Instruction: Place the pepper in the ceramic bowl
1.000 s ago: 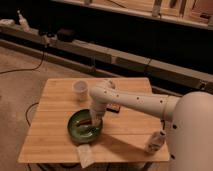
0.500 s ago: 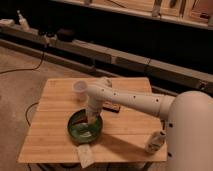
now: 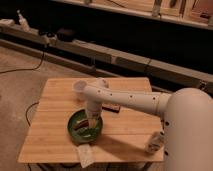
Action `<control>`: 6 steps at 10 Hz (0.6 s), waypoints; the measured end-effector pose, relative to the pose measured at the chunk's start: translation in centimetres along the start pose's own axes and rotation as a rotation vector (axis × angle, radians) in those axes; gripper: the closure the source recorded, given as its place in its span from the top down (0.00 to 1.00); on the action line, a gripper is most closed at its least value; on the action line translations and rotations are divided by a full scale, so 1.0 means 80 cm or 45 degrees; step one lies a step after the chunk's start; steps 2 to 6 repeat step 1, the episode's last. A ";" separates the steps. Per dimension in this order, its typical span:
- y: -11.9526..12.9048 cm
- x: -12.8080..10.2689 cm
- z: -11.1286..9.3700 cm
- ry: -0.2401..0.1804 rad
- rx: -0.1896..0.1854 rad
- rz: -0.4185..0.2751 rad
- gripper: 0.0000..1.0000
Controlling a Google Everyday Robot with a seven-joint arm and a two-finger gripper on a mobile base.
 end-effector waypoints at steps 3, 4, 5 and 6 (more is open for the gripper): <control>-0.001 0.002 -0.008 -0.002 -0.010 0.000 0.80; -0.001 0.002 -0.008 -0.002 -0.010 0.000 0.80; -0.001 0.002 -0.008 -0.002 -0.010 0.000 0.80; -0.001 0.002 -0.008 -0.002 -0.010 0.000 0.80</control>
